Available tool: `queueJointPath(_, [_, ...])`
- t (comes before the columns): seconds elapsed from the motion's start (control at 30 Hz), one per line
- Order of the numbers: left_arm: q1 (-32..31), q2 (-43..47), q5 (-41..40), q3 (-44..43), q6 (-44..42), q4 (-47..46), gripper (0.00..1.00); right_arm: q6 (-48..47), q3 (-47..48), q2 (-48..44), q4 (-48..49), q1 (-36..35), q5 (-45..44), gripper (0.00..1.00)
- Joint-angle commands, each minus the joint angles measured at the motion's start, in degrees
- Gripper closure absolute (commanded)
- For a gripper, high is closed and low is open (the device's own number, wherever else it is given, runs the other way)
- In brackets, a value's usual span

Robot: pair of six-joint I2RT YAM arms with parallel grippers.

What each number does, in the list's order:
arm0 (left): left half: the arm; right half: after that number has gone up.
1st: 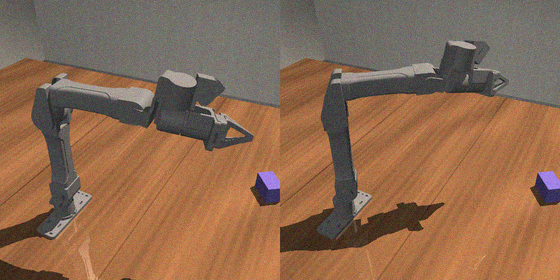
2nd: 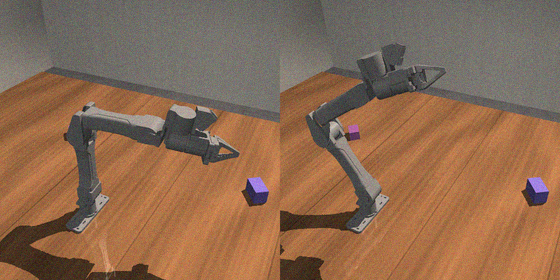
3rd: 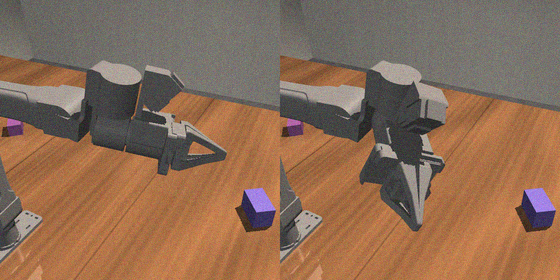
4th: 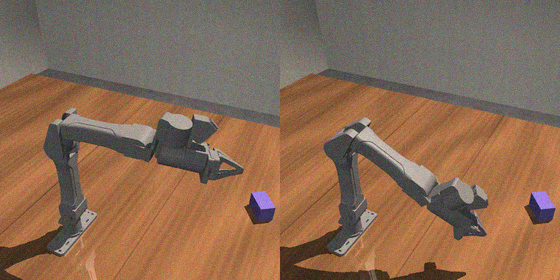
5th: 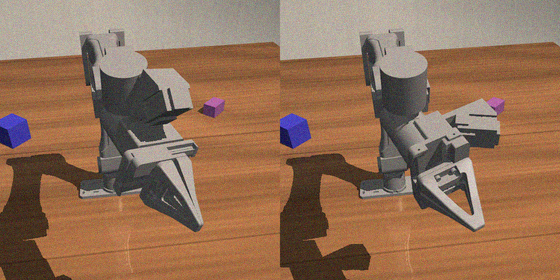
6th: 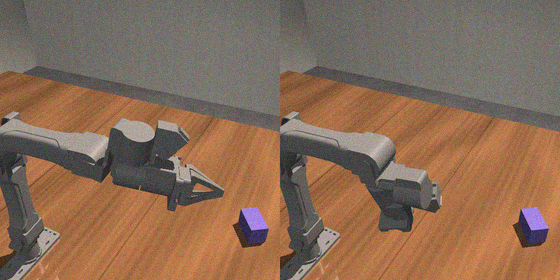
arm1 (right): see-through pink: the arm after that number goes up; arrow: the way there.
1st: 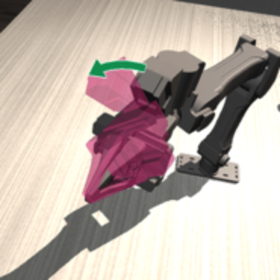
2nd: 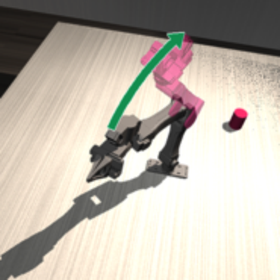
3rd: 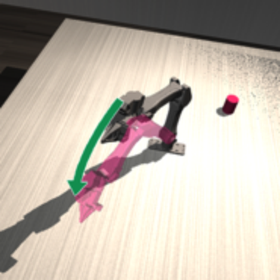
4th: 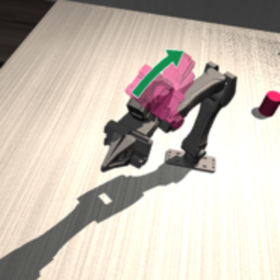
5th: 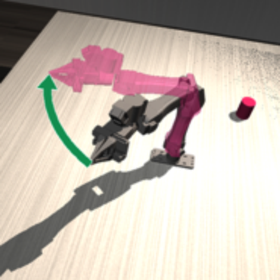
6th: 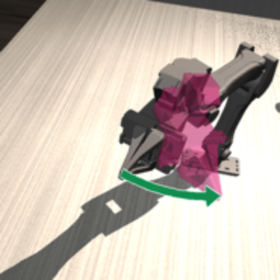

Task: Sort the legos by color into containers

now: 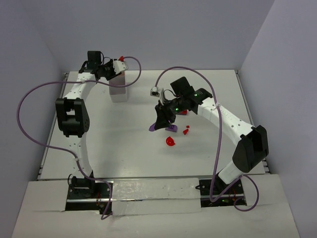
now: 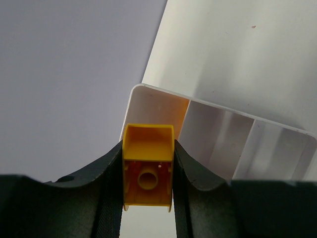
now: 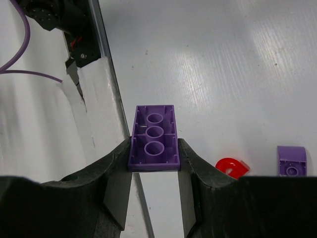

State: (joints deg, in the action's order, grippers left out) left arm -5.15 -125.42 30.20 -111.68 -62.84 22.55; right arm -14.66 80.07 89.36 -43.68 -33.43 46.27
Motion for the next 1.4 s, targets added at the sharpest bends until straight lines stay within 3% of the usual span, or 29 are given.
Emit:
queueJointPath(0.0, [-0.07,-0.90,0.36,-1.79,-1.78,-2.63,0.75,-0.58,-0.01,0.66,1.23,0.56,1.72,1.00])
queueJointPath(0.33, [-0.41,-1.40,-0.70,-1.35,-1.69,-5.14,0.64,-0.55,-0.16,1.69,1.14,0.56,2.42,1.00])
queueJointPath(0.6, [-0.65,-2.46,-1.36,-3.10,-2.80,-4.80,0.62,-0.55,0.26,2.04,1.05,0.56,2.86,1.00])
queueJointPath(0.8, [-1.17,-2.64,-2.04,-3.63,-3.22,-4.88,0.41,-0.73,0.00,1.96,0.97,0.56,2.95,1.00])
queueJointPath(0.9, [-1.34,-2.48,-1.94,-3.70,-2.85,-5.04,0.36,-0.81,-0.09,2.02,0.97,0.56,3.02,1.00])
queueJointPath(1.13, [-1.53,-0.79,-1.02,-4.16,-1.23,-5.41,0.35,-0.66,0.17,1.78,1.23,0.56,2.63,1.00])
queueJointPath(1.37, [-1.49,8.56,7.07,-3.27,9.57,-4.28,0.39,2.15,2.32,1.04,3.28,0.60,1.67,1.00])
